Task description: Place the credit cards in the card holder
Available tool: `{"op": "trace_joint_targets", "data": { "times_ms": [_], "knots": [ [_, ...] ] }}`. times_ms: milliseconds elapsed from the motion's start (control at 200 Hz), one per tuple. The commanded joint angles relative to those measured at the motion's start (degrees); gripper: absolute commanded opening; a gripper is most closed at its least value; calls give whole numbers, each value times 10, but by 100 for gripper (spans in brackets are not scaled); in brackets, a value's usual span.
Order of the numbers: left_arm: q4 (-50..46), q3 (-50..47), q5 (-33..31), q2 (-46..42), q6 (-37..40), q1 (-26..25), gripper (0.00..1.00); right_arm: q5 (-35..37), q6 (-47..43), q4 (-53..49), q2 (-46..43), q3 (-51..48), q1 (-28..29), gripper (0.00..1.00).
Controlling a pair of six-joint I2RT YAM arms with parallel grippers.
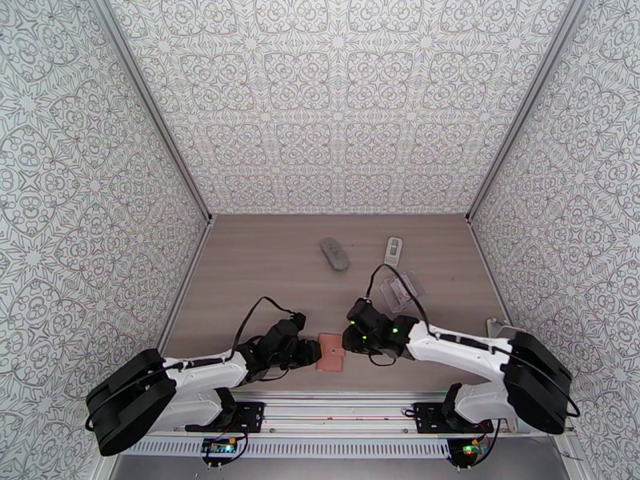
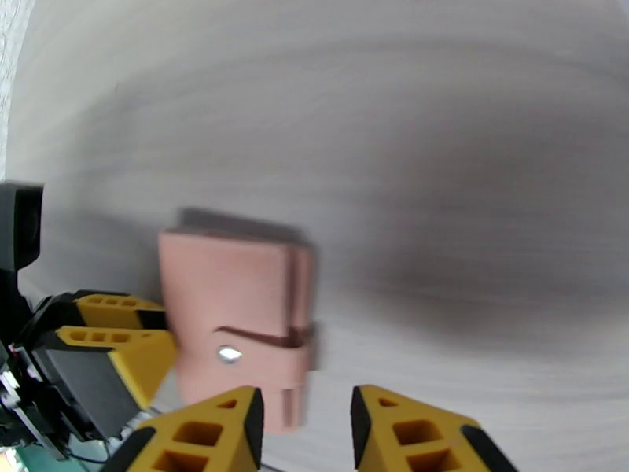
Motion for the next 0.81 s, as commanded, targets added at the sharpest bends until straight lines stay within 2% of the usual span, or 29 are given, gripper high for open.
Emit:
{"op": "trace_joint_targets", "data": {
  "times_ms": [0, 385, 800],
  "knots": [
    [35, -11, 20, 11, -3, 3, 34, -37, 23, 11, 33, 34, 11, 37],
    [69, -20, 17, 28, -12, -3, 25, -59, 39, 2, 112, 76, 28, 35],
    [110, -21, 20, 65, -21, -8, 19, -33, 23, -55, 152, 109, 31, 36]
  ]
}}
